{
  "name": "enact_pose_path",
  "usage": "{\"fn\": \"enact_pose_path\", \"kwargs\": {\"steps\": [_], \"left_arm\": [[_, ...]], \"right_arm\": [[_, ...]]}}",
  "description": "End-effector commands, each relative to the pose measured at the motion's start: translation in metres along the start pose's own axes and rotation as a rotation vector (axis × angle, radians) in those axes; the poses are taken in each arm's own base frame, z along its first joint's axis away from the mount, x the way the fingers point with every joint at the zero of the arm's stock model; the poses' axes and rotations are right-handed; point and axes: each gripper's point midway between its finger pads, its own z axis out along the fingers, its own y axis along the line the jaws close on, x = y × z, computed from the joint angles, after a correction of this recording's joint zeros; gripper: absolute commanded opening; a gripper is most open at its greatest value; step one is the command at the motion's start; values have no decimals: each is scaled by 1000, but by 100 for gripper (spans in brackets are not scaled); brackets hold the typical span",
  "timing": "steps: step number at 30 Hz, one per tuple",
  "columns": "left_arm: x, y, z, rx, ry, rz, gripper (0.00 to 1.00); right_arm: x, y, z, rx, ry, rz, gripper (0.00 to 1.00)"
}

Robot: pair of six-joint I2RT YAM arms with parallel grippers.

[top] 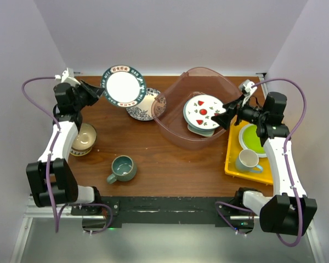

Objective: Place the mixed dishes into the plastic bin
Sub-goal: Pick up the plate at the center of the board.

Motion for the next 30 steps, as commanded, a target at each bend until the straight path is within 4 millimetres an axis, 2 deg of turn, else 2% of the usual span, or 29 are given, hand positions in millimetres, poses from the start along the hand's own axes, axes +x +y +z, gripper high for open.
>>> {"fn": "enact_pose_path", "kwargs": {"steps": [1,5,10,16,19,28,30], "left_arm": [[-24,-47,-31,155,-104,20,0],[-12,-56,-48,194,-97,10,0],[2,-76,-69,260,-95,0,0],[37,-119,-73,335,-50,17,0],[49,-134,-73,362,-41,7,0],[85,-165,-65,414,6,-15,0],[92,-170,-62,422,17,-19,0]], "right_arm": [[-11,10,-3,-47,-43,-43,98],[-12,14,-2,-76,-51,-28,98],[-12,21,0,-121,-63,3,98],[-15,24,1,-143,-84,57,98],[-15,23,3,-137,-89,119,98],[-20,12,7,-62,-140,275,98],[-16,10,9,-56,-142,307,98]]}}
